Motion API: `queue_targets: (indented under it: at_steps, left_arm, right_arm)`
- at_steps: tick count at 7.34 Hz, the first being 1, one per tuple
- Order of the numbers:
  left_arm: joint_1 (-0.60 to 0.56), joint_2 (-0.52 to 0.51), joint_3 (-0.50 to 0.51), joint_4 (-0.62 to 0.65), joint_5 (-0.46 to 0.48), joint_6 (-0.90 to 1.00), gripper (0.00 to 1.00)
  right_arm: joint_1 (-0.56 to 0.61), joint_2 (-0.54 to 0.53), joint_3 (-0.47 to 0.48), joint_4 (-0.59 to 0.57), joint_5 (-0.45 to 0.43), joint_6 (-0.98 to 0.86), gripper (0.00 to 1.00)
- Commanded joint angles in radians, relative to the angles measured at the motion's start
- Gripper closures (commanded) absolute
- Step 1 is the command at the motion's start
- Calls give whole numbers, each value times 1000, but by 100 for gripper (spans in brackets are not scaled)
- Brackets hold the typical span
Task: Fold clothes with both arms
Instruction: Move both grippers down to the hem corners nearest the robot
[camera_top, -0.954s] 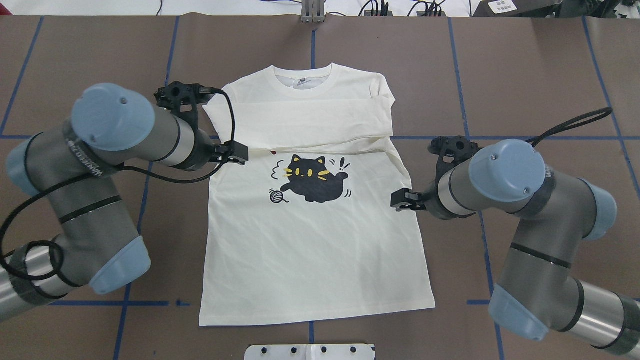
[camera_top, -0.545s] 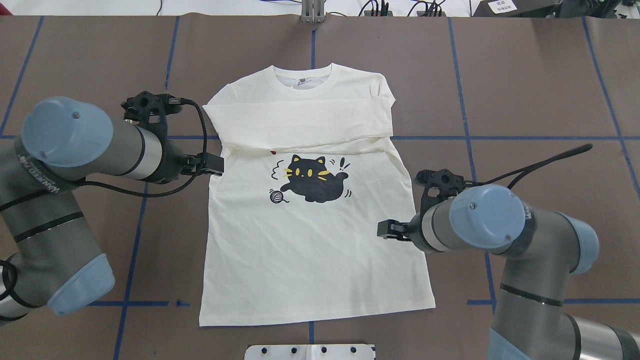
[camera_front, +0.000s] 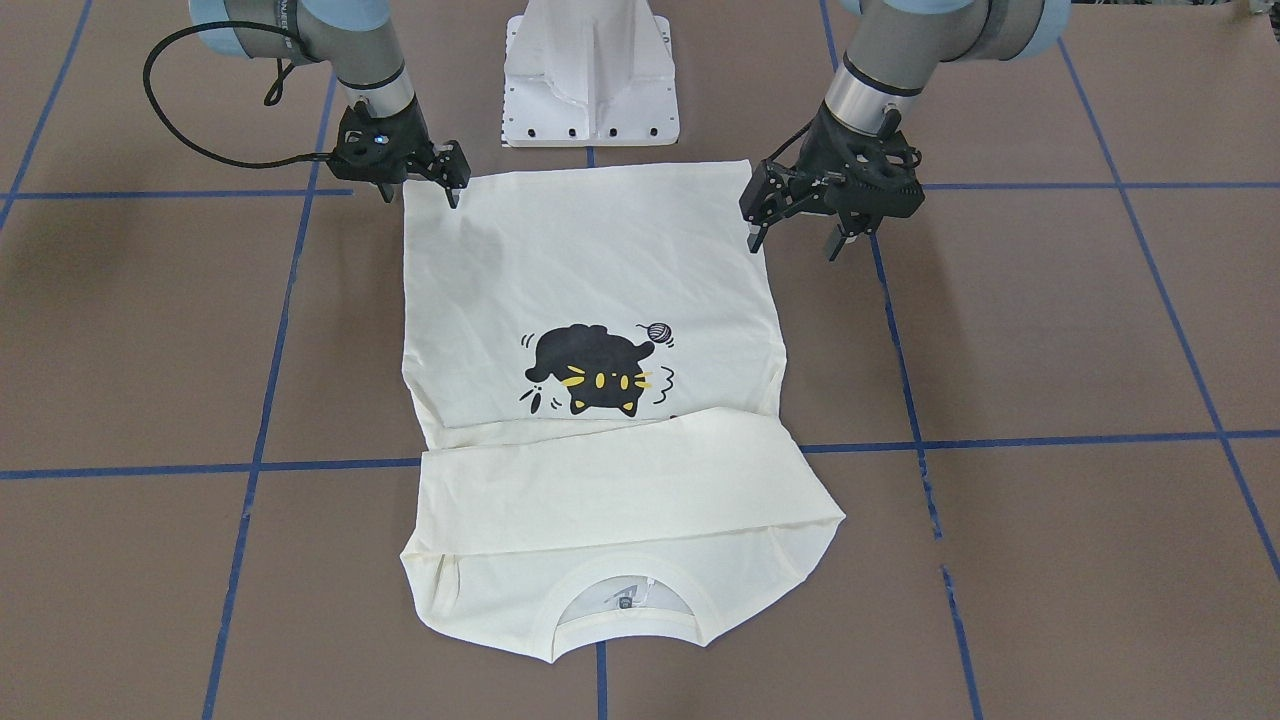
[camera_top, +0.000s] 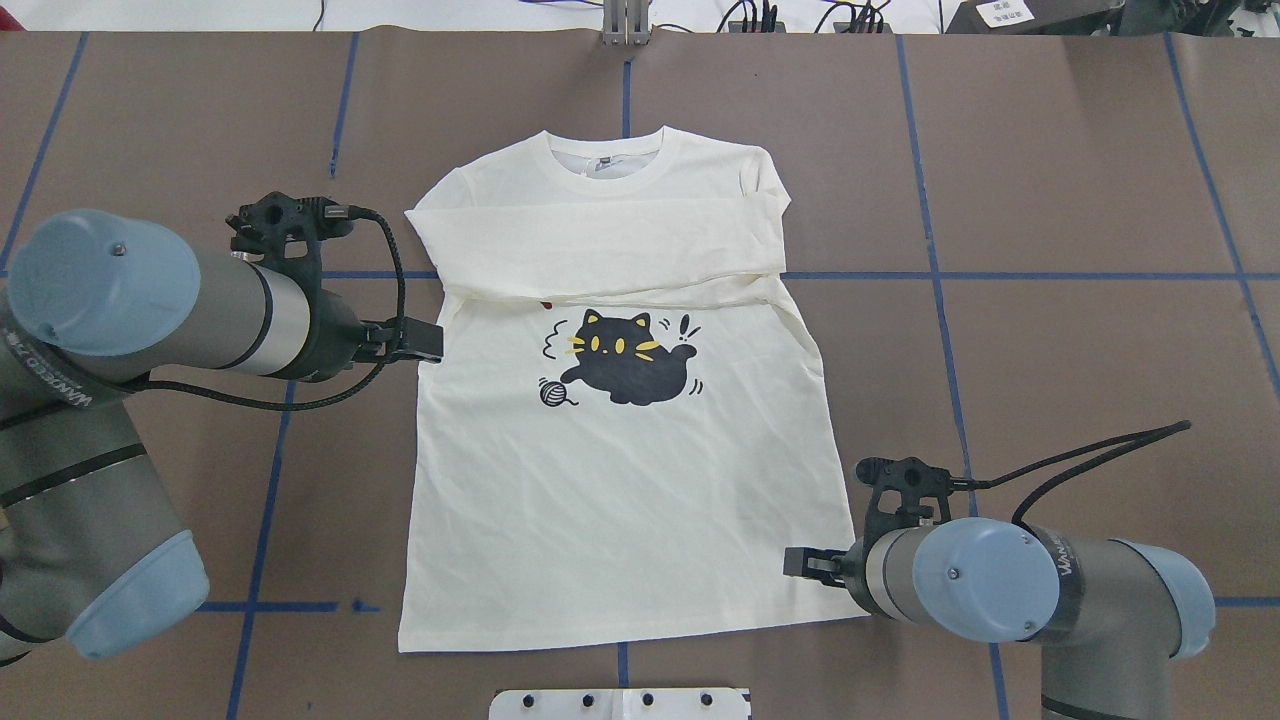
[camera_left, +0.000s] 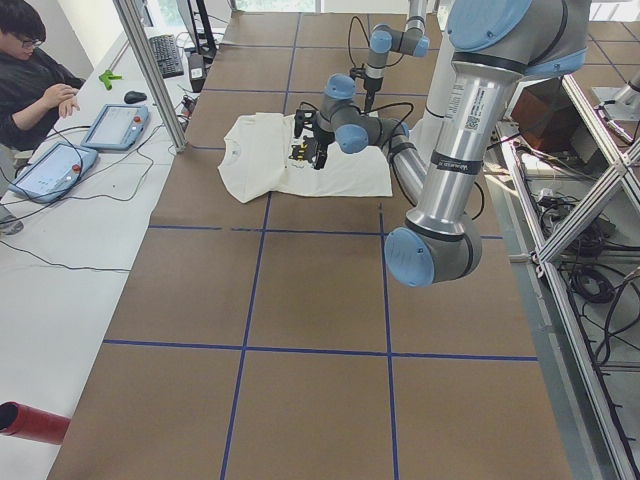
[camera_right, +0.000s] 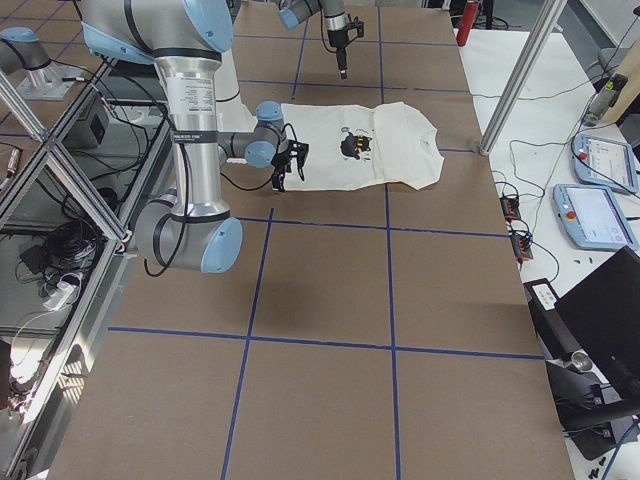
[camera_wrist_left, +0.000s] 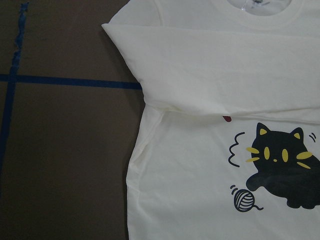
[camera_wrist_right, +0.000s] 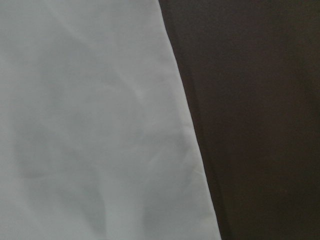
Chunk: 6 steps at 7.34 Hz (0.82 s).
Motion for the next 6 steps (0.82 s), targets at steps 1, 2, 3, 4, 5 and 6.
queue_targets:
  at_steps: [1,2,3,4,5,6]
  left_arm:
    - [4,-1,0,0,1,-1,0]
    - [4,-1,0,0,1,-1,0]
    - [4,-2,-2,0,-1,-1,0]
    - [3,-4,-6,2,-2,-1,0]
    - [4,-3,-8,2,-2,0,0]
    - [4,-4,-5,2,-2,2,0]
  right_arm:
    - [-6,-11,-14,0,0,2,0]
    - [-6,-11,-14,0,7,4,1]
    - [-6,-11,-12,0,11,4,8]
    - [-6,-9,-6,0,16,4,42]
    - [-6,-9,-6,0,25,4,64]
    - [-4,-11,-4,0,27,4,79]
